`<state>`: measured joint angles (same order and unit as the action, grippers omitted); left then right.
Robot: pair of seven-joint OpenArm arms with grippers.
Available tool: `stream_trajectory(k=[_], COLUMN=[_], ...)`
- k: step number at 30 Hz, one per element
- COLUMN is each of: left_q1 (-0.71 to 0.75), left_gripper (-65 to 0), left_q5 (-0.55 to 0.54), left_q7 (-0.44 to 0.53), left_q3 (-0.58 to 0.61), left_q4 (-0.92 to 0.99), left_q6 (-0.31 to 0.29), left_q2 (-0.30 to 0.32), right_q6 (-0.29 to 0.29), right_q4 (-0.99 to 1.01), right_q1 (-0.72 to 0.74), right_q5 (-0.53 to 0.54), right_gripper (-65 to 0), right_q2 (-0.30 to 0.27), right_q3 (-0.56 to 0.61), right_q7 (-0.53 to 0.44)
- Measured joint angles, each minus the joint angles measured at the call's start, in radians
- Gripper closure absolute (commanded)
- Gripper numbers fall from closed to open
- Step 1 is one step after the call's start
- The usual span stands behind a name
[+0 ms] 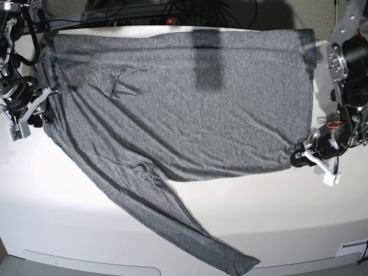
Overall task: Fold the T-shirt properly
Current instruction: 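Release the left gripper and move it to the hem corner, then move the right gripper to the hem corner and grasp it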
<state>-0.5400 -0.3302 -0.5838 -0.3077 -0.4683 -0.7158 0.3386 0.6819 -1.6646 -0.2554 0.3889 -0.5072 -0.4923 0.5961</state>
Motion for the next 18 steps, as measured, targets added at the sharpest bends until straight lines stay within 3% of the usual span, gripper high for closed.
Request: stream_trajectory(k=[2, 8, 12, 15, 18], left_q1=[0.003, 0.009, 0.010, 0.010, 0.008], left_gripper=[0.0, 0.0, 0.0, 0.0, 0.0], left_q5=[-0.016, -0.033, -0.031, -0.032, -0.038], left_q7=[0.004, 0.043, 0.068, 0.080, 0.068], left_q3=[0.000, 0.000, 0.000, 0.000, 0.000], left_q4=[0.002, 0.004, 0.004, 0.004, 0.004], left_q6=[0.002, 0.006, 0.009, 0.010, 0.009], left_q2=[0.011, 0.010, 0.001, -0.023, -0.044], right_q6=[0.000, 0.000, 0.000, -0.035, -0.130], right_q4=[0.000, 0.000, 0.000, 0.002, 0.004], right_q1=[0.000, 0.009, 0.084, 0.153, 0.215], right_q5=[0.007, 0.006, 0.006, 0.001, -0.040], right_gripper=[-20.1, -20.2, -21.1, -30.3, -37.1], right_q2=[0.000, 0.000, -0.005, -0.014, -0.012], right_q3=[0.000, 0.029, 0.116, 0.222, 0.328], right_q7=[-0.001, -0.023, -0.038, -0.014, -0.020])
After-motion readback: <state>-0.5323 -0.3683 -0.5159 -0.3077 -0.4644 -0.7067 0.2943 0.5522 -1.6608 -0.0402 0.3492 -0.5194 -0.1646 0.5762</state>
